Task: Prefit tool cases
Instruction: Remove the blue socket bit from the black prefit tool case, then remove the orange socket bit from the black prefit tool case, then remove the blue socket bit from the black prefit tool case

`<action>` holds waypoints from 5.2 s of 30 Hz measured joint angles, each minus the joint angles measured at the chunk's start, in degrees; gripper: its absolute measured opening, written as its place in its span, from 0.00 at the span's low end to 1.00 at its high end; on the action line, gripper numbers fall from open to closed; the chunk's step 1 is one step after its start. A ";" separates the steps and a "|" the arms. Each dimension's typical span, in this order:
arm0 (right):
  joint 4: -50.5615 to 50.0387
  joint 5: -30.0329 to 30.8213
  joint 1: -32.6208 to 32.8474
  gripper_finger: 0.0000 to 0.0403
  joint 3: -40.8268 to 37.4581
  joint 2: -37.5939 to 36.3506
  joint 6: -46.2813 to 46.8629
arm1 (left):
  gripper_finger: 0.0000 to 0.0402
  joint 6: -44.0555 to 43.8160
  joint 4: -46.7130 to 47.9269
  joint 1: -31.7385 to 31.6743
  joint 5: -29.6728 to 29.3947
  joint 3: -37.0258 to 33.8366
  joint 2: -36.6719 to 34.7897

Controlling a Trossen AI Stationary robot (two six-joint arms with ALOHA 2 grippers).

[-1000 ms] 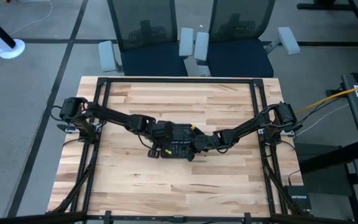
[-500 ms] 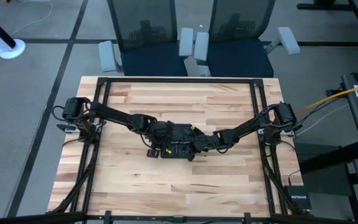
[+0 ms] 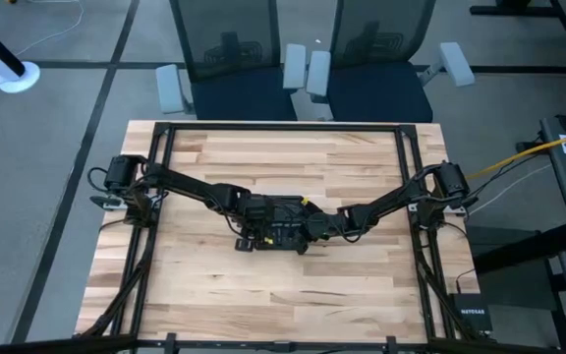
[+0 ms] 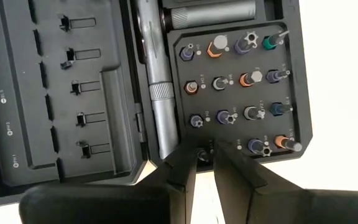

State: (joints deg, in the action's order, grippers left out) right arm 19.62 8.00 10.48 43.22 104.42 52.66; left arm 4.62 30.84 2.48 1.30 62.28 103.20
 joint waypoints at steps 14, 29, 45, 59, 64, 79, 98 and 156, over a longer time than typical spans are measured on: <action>-3.96 -0.05 0.00 0.00 0.16 -0.07 1.40 | 0.00 -1.49 1.64 -0.02 -1.09 0.70 -2.25; -5.38 -0.48 0.00 0.00 0.04 -0.04 2.47 | 0.00 -1.90 5.90 0.01 -3.80 1.49 -8.48; -2.54 -0.48 0.00 0.00 -0.02 0.04 2.44 | 0.11 2.73 14.85 -6.13 -1.95 -7.85 -9.75; -2.39 -1.09 -0.02 0.00 -0.03 0.04 2.31 | 0.41 -0.98 5.58 -0.69 4.04 -2.99 -9.63; -1.89 -1.35 -0.02 0.00 -0.04 0.07 2.15 | 0.41 -1.20 0.17 1.12 -0.24 -2.99 -6.89; -1.73 -1.58 -0.02 0.00 -0.04 0.07 1.90 | 0.19 -1.86 -1.72 2.38 -1.27 -2.80 -5.07; -1.75 -1.10 -0.02 0.00 0.00 0.07 1.86 | 0.18 -0.08 -3.10 1.67 -0.66 -2.73 -3.99; -0.63 -1.10 -0.02 0.00 -0.07 0.09 2.58 | 0.26 -2.58 12.60 1.49 -4.31 -7.10 -10.16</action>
State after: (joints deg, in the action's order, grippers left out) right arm 18.98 6.90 10.46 43.16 104.51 55.24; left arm 2.04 43.44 3.97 -3.01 55.18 93.03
